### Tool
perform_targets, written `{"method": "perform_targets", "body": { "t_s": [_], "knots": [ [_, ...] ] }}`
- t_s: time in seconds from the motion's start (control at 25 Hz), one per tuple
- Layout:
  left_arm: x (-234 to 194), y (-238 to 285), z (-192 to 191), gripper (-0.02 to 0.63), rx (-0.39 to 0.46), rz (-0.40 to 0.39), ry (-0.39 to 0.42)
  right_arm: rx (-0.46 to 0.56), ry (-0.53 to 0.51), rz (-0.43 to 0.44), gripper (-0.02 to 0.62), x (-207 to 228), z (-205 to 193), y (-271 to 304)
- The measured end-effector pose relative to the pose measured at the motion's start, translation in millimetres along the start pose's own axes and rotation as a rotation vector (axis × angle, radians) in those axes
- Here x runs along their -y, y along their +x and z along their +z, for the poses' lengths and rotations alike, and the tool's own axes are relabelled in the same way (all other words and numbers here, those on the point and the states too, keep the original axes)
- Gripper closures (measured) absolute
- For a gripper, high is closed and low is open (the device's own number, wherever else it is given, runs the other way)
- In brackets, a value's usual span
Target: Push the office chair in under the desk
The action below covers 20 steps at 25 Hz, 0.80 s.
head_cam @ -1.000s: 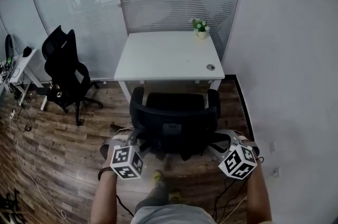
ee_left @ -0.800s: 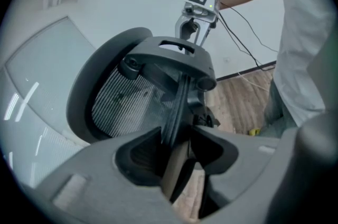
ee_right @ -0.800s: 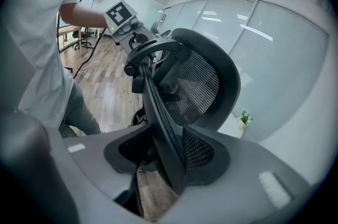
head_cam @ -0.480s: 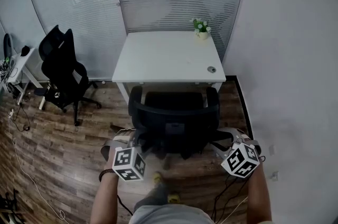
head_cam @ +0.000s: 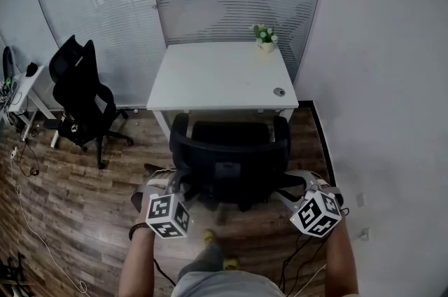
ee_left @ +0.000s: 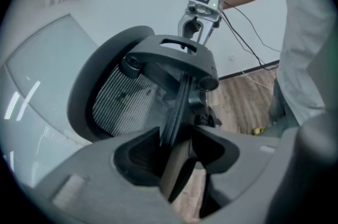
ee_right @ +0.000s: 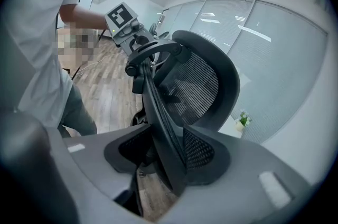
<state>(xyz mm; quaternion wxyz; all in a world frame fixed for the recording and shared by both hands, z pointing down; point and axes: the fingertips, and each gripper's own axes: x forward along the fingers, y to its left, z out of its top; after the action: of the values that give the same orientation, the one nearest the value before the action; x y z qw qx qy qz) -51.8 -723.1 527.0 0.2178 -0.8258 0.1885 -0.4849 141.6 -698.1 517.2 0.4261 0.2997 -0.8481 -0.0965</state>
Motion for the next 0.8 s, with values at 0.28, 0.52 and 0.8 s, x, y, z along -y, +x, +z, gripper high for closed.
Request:
{"method": "perform_targets", "body": {
  "t_s": [0.28, 0.52, 0.8],
  "knots": [
    [8, -8, -6, 0.437, -0.010, -0.046, -0.004, -0.013, -0.001, 0.016, 0.411, -10, 3, 1],
    [14, -15, -5, 0.451, -0.025, -0.073, -0.010, -0.029, -0.007, 0.019, 0.411, -13, 5, -1],
    [8, -9, -4, 0.447, 0.001, -0.054, -0.009, -0.026, -0.012, 0.017, 0.410, -5, 3, 2]
  ]
}}
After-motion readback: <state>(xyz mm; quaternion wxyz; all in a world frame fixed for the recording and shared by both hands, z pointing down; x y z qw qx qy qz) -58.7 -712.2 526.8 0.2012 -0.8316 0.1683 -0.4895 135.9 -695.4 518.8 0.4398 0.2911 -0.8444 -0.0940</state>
